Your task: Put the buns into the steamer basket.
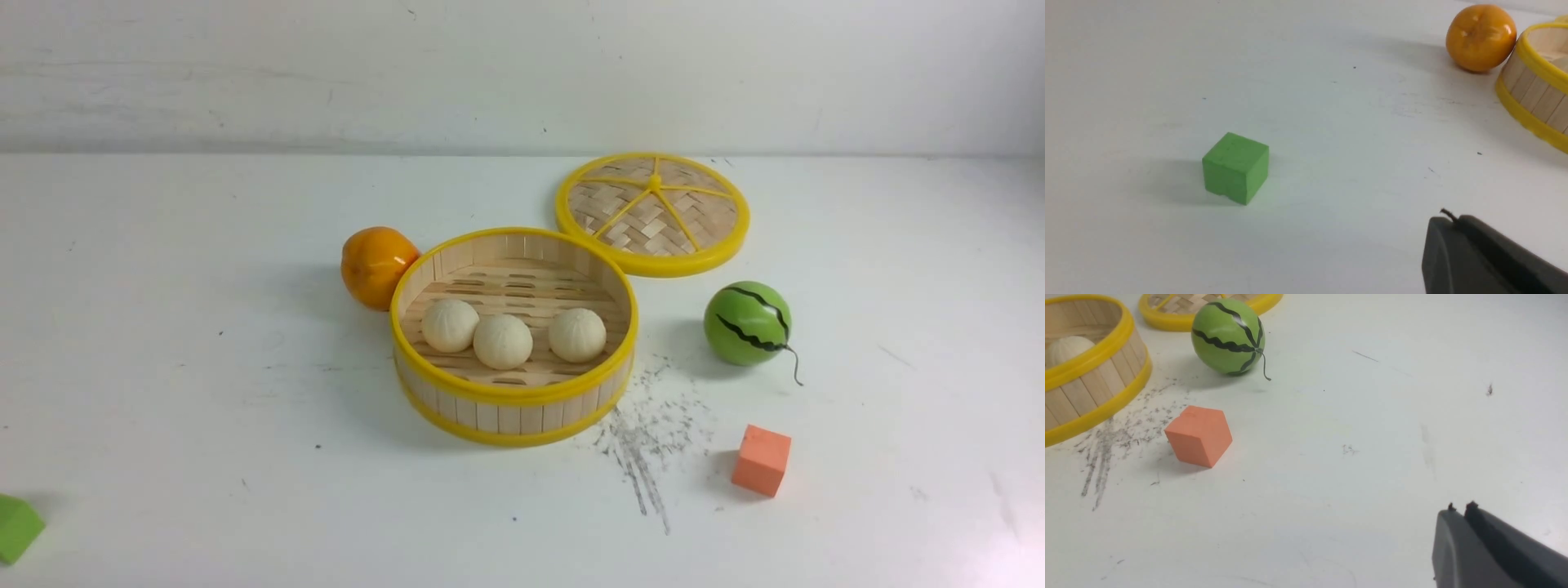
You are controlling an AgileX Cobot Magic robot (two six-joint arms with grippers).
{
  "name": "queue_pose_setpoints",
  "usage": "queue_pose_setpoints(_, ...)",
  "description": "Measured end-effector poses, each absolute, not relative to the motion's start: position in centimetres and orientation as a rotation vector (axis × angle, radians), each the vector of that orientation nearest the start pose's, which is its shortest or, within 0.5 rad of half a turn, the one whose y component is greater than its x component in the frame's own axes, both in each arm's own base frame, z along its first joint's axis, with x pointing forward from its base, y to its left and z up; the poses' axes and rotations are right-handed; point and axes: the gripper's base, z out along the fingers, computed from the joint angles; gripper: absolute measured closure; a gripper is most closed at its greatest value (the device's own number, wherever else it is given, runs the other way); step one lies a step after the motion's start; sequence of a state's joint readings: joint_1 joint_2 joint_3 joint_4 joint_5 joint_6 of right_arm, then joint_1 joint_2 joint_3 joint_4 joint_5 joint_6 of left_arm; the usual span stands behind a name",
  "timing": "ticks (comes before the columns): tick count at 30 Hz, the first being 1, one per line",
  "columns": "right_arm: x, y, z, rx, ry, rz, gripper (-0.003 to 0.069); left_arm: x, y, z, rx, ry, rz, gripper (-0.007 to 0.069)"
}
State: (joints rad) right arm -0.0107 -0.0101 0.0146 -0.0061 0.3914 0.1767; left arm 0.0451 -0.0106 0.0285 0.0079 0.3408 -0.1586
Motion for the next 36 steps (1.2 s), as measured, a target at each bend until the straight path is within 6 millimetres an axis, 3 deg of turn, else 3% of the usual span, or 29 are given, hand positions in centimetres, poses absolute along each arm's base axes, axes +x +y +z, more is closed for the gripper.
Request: queue_pose_setpoints(36,5.2,-0.08,17.37,0.172,1.873,0.108,0.0573,5.3,-0.05,17.15,-0.13,1.859,-0.113,0.0638)
